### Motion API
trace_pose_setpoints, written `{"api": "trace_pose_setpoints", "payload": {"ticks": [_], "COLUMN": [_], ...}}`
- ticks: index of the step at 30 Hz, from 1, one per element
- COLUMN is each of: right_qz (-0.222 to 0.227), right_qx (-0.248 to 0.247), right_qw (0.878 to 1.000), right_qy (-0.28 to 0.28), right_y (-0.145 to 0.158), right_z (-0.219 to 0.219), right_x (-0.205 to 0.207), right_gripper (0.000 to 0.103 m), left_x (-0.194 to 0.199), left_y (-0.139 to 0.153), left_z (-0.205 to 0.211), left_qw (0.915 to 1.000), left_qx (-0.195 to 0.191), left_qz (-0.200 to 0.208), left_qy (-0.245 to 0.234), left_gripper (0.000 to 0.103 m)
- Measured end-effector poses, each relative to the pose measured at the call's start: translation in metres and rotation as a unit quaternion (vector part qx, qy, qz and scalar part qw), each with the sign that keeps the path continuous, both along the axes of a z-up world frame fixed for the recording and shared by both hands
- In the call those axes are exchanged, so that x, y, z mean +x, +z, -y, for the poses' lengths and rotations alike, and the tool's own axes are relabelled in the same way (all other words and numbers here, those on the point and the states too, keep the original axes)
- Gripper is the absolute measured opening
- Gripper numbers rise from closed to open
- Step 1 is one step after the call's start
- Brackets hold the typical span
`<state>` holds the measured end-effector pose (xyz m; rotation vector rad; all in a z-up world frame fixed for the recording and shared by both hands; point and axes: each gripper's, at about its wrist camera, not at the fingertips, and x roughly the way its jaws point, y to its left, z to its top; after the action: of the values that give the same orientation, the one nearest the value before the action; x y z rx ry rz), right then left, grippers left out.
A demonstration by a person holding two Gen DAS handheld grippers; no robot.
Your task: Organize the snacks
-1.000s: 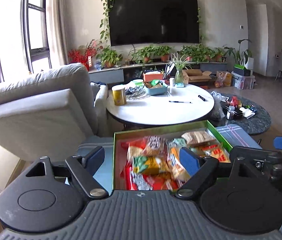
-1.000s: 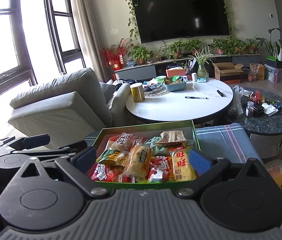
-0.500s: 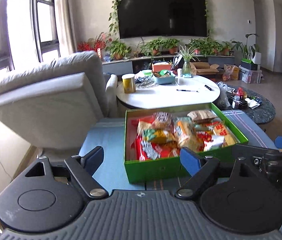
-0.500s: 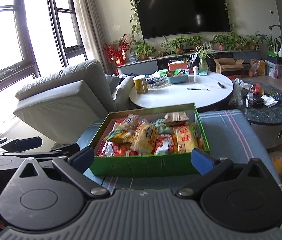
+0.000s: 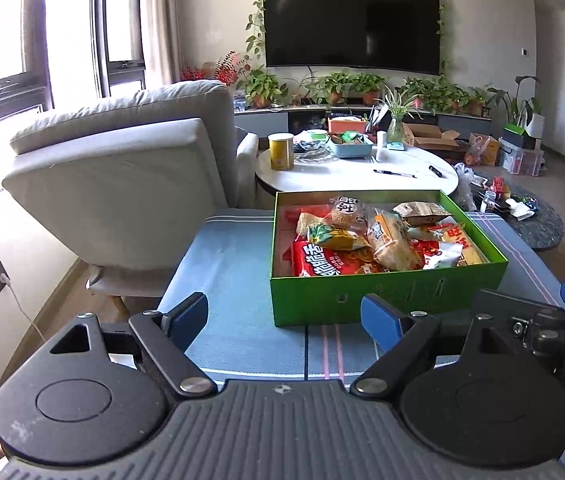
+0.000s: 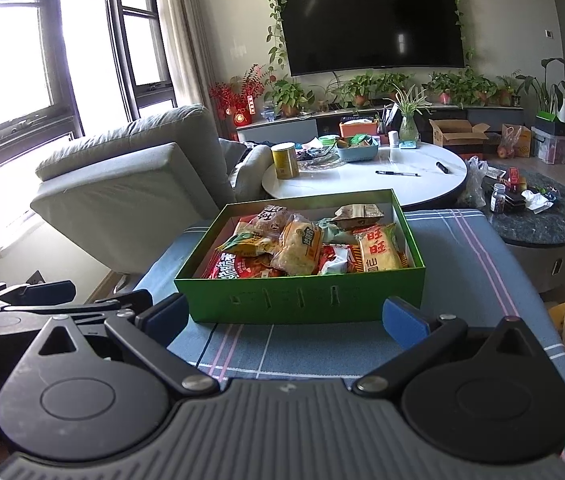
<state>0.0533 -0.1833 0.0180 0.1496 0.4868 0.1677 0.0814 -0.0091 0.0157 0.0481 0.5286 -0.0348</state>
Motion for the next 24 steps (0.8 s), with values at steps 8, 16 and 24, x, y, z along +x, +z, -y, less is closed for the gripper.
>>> {"api": "trace_pose_setpoints", "payload": {"ticks": [8, 16, 24], "right_qz": [0.004, 0.008, 0.007], "right_qx": [-0.003, -0.002, -0.002], "right_qw": [1.000, 1.000, 1.000], "right_qy": [-0.004, -0.006, -0.004], "right_y": [0.0005, 0.0023, 0.0021], "right_z": [0.0005, 0.0009, 0.0009], "right_x": [-0.0039, -0.0063, -0.0061], "right_gripper": [0.081, 0.081, 0.081], "left_x": [-0.0041, -0.0051, -0.0055], "left_y": [-0.0009, -0.0001, -0.0012], "left_z": [0.0007, 0.0012, 0.0022], "left_qw": [1.0000, 1.0000, 1.0000], "left_qx": [0.001, 0.001, 0.006], "left_qz": [0.000, 0.003, 0.000], "left_qy": [-0.001, -0.002, -0.001], "left_gripper": [0.082, 0.082, 0.082]}}
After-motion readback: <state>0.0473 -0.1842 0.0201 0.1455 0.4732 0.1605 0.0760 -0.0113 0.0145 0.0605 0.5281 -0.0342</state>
